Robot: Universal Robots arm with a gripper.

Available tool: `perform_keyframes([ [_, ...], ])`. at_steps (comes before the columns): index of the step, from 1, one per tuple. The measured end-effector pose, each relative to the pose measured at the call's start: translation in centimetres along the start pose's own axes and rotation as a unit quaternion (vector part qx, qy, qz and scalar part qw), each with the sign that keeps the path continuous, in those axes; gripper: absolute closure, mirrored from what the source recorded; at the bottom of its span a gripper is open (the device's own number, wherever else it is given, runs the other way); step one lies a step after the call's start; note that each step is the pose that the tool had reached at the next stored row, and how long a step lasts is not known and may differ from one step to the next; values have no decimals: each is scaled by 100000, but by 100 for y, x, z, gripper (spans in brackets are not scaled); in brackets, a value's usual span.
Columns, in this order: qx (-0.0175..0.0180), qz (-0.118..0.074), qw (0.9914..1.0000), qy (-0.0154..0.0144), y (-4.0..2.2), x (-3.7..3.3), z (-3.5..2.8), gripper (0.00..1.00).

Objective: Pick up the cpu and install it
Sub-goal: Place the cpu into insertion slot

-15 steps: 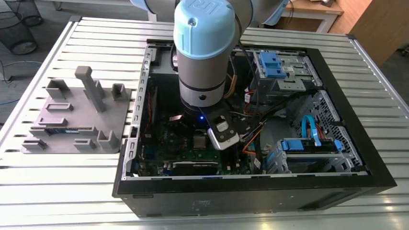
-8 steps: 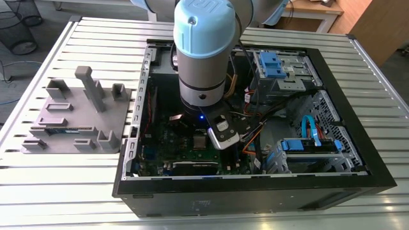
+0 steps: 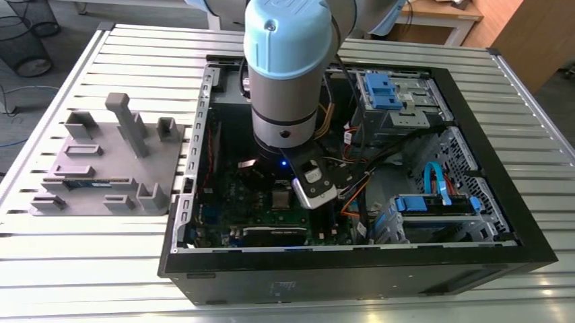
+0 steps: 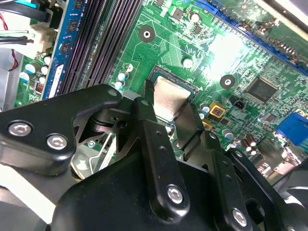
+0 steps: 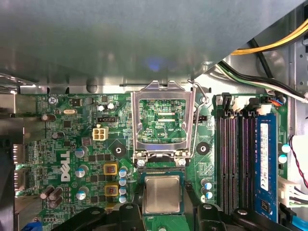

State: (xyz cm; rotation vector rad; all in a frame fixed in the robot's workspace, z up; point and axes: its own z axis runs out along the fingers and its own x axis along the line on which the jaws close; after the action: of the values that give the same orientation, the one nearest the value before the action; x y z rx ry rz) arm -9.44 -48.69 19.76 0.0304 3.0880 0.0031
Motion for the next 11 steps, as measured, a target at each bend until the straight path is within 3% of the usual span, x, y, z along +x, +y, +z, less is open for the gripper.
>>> perform_keyframes([
  [7,0,0,100000,0,0,0,-1,56],
  [8,0,0,100000,-1,0,0,-1,62],
  [9,1,0,100000,0,0,0,-2,62],
  [10,3,0,100000,1,0,0,-2,75],
  [11,1,1,100000,-1,0,0,-2,75],
])
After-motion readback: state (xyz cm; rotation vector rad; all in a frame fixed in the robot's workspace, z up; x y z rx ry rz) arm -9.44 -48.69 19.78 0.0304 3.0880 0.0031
